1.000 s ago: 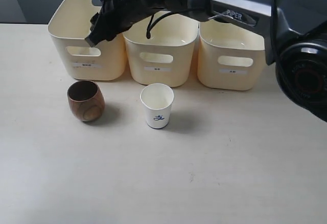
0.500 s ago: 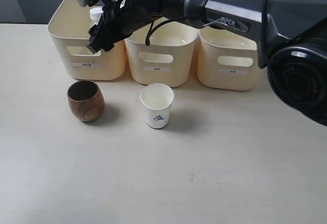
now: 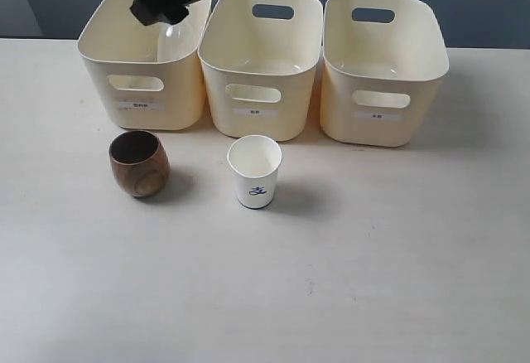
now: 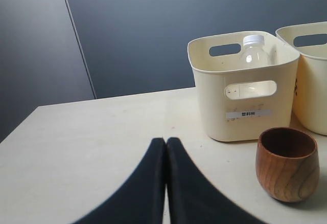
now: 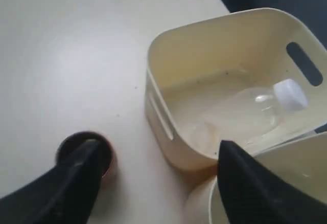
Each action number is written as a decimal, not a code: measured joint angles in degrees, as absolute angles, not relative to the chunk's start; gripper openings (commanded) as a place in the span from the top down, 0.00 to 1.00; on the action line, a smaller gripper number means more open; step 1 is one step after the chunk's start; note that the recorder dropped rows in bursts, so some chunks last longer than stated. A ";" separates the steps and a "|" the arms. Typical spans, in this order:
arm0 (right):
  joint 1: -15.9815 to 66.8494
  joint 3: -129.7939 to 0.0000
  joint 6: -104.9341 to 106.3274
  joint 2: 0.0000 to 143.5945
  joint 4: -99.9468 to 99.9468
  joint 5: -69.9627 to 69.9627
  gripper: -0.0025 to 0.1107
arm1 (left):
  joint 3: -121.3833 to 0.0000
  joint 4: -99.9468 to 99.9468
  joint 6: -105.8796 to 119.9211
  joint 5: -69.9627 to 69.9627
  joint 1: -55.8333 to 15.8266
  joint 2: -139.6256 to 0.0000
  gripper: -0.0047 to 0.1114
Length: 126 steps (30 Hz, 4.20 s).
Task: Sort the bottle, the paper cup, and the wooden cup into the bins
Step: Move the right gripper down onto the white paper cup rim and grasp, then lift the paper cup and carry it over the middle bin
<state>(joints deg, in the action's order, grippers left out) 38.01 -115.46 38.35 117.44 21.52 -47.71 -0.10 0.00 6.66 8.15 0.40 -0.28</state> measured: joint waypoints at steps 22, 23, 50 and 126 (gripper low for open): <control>40.19 -101.87 32.61 111.06 12.05 -69.87 0.43 | -0.10 0.00 6.66 8.15 0.40 -0.28 0.96; 40.19 -101.19 32.61 111.06 12.05 -69.87 0.43 | -0.10 0.00 6.66 8.15 0.40 -0.28 0.96; 40.19 -93.90 39.38 118.07 10.60 -66.09 0.48 | -0.10 0.00 6.66 8.15 0.40 -0.28 0.96; 25.23 -130.76 43.19 135.86 10.88 -61.33 0.99 | -0.10 0.00 6.66 8.15 0.40 -0.28 0.96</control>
<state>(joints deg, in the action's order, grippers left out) 25.23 -130.76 43.19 135.86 10.88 -61.33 -0.10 0.00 6.66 8.15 0.40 -0.28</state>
